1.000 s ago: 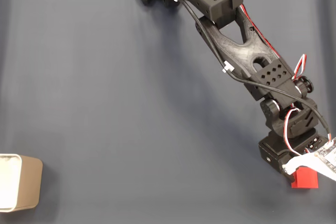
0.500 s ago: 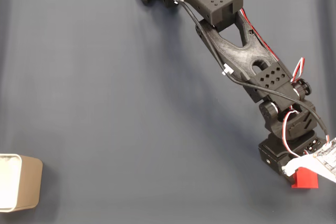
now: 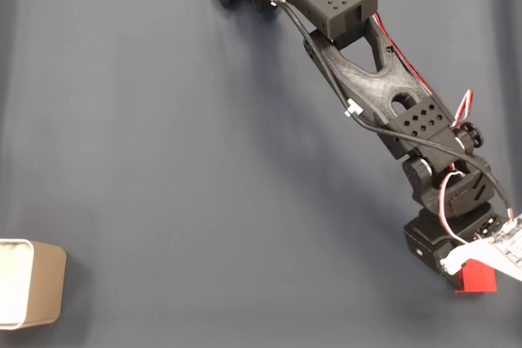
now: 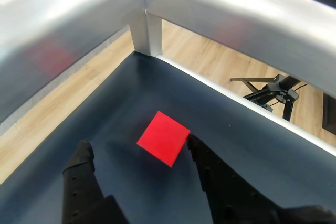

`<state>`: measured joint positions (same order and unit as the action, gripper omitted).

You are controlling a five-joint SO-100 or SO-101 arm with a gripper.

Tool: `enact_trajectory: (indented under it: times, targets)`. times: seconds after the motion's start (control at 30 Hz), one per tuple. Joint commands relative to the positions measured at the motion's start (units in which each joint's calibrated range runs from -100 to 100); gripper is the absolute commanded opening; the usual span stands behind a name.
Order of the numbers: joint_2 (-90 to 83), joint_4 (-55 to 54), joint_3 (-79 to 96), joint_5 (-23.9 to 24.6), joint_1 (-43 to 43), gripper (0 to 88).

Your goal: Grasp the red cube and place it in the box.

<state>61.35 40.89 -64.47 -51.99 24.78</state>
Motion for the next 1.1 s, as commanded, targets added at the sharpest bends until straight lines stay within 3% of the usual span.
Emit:
enact_trajectory:
  times: [0.0, 1.07]
  targets:
    - [-0.52, -1.63, -3.23, 0.05, 0.79, 41.2]
    - [1.21, -3.51, -4.69, 0.0, 2.07, 41.4]
